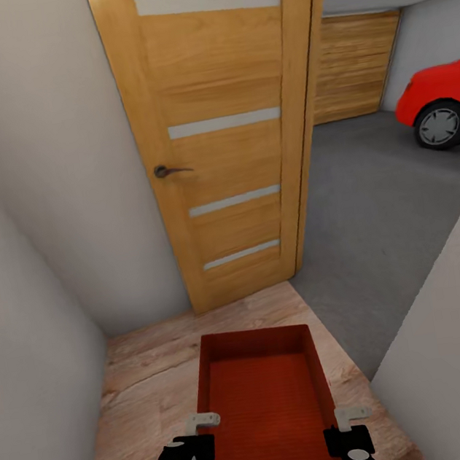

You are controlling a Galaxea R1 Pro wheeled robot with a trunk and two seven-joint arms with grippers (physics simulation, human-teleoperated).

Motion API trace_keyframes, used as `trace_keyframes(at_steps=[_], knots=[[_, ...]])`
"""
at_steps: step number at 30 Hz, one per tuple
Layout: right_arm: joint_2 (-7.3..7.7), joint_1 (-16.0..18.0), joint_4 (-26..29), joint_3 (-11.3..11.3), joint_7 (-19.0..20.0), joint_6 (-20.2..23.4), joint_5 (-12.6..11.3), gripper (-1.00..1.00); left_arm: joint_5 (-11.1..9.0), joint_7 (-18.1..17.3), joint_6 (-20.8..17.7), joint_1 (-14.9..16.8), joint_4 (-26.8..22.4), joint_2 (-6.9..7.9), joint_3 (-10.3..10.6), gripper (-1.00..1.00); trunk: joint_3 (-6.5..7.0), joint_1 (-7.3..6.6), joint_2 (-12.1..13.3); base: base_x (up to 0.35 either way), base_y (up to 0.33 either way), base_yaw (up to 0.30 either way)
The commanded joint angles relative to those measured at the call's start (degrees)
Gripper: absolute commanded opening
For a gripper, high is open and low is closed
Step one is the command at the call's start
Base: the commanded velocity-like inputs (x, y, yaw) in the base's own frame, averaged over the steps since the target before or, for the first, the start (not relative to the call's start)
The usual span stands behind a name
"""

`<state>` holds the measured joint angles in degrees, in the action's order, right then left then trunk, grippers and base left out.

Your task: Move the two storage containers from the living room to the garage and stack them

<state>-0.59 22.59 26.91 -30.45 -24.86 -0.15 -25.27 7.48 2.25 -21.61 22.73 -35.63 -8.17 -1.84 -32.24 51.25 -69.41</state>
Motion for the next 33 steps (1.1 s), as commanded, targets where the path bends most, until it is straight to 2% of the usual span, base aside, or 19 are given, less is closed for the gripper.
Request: trace_keyframes(at_steps=[1,8,23,33], knots=[[0.06,0.17,1.39,-0.05,-0.36,-0.02,-0.21,-1.0,0.45,0.3,-0.27,-0.05,0.84,0.0,0.6,-1.0,-0.05,0.01,-0.03,0.151,0.017,-0.281],[0.02,0.17,1.39,-0.05,-0.36,-0.02,-0.21,-1.0,0.46,0.3,-0.32,-0.05,0.91,0.0,0.69,-1.0,-0.05,0.01,-0.03,0.272,0.079,-0.222],[-0.05,0.17,1.39,-0.04,-0.41,-0.02,-0.21,-1.0,0.51,0.3,-0.28,-0.05,0.91,0.0,0.66,-1.0,-0.05,0.01,-0.03,0.314,0.099,-0.02],[-0.03,0.17,1.36,-0.05,-0.36,-0.02,-0.21,-1.0,0.51,0.3,-0.29,-0.05,0.91,0.0,0.65,-1.0,-0.05,0.01,-0.03,0.317,0.094,-0.231]])
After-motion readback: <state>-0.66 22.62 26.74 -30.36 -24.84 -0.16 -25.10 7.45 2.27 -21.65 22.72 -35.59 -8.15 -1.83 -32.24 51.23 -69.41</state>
